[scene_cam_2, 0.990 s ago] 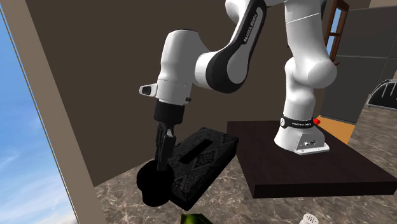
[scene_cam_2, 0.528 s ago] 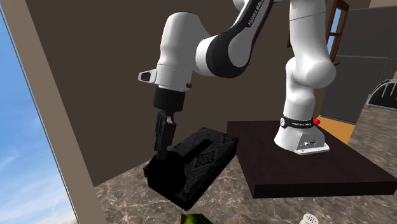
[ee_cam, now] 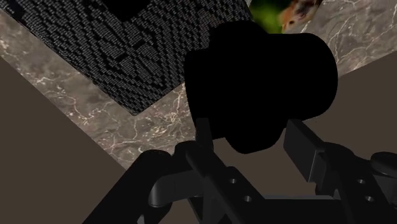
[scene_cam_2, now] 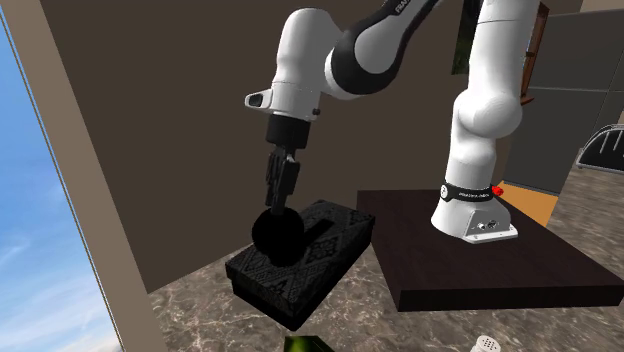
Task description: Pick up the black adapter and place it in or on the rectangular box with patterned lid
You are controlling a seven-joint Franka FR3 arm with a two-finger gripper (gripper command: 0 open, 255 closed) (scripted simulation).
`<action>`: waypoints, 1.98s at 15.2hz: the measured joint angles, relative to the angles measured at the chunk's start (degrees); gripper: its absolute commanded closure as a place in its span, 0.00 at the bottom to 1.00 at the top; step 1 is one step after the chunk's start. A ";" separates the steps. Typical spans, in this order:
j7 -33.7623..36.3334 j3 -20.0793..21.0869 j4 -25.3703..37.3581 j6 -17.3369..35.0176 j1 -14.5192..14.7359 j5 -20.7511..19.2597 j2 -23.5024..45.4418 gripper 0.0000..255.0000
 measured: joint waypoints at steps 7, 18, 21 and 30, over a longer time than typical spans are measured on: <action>-15.69 -6.45 -9.05 -5.94 0.24 13.40 -13.10 0.00; 35.90 6.22 0.66 -28.53 -10.83 -17.85 1.21 0.00; 37.60 6.29 -0.48 -26.48 -10.74 -19.43 3.03 0.00; 38.58 6.20 -1.51 -24.48 -10.65 -20.68 4.45 1.00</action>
